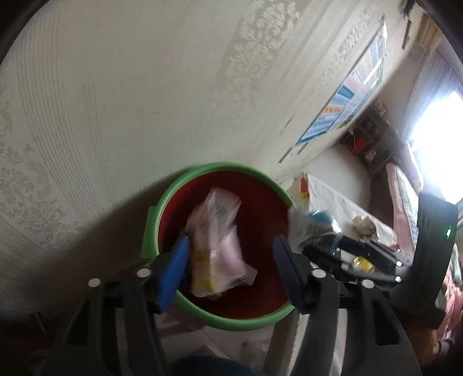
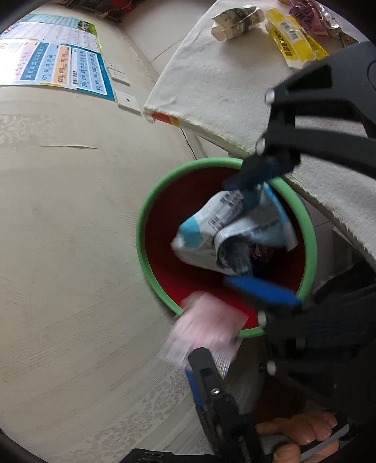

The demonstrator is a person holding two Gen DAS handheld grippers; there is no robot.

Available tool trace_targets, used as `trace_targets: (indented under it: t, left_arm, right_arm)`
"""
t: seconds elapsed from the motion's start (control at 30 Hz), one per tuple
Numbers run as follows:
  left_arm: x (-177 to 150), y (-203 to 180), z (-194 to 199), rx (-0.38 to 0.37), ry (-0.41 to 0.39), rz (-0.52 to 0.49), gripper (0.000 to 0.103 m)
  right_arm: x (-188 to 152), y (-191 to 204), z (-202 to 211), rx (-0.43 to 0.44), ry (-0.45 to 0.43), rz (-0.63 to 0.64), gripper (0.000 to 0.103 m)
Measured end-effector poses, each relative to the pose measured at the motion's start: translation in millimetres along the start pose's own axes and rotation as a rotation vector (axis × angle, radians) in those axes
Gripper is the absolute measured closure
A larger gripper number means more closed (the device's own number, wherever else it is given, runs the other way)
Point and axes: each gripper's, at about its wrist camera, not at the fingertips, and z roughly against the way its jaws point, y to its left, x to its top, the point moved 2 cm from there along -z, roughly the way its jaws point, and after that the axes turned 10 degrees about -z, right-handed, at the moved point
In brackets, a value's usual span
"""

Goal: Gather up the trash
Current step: 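Open both tools to drop the packet and wrapper into the bucket, then move both open tools back over the table toward the yellow packet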

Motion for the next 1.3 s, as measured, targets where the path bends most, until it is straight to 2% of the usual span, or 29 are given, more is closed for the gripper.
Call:
trace_targets:
  t: [0.07,0.13,0.2,0.27,0.47,0.67,1.07,1.3]
  left_arm:
    - [0,1,2,0.005,-0.002,0.018,0.031]
    - [-1,1,4,0.006,-0.012,0.032,0.017]
    - [-2,-1,7,0.015,-0.020,0.033,0.008]
    - [-3,-5,9,0.019,-0.027,0.028,0.008]
    - [-5,-33,9,0.012,-0.028,-0.001,0.008]
    - [-17,-77,-1,-0.026,0.003,-0.062,0.008]
    - [-43,-193,-18,-0.125,0.047,-0.257,0.008]
    - [-48,-253,-28,-0.188,0.067,-0.355,0.008]
  right_arm:
    - [-2,0,1,0.007,0.021,0.011,0.023]
    - [-6,0,4,-0.001,0.016,0.016,0.015]
    - [-10,-1,11,-0.015,0.006,0.022,0.010]
    - [-14,-4,21,-0.035,-0.013,0.023,0.005]
    - [-27,-22,53,-0.079,-0.040,0.016,0.005]
    - [-45,-60,93,-0.130,-0.088,-0.045,0.005]
    - [-105,-180,176,-0.304,-0.169,-0.254,0.005]
    - [-127,-249,209,-0.376,-0.212,-0.398,0.005]
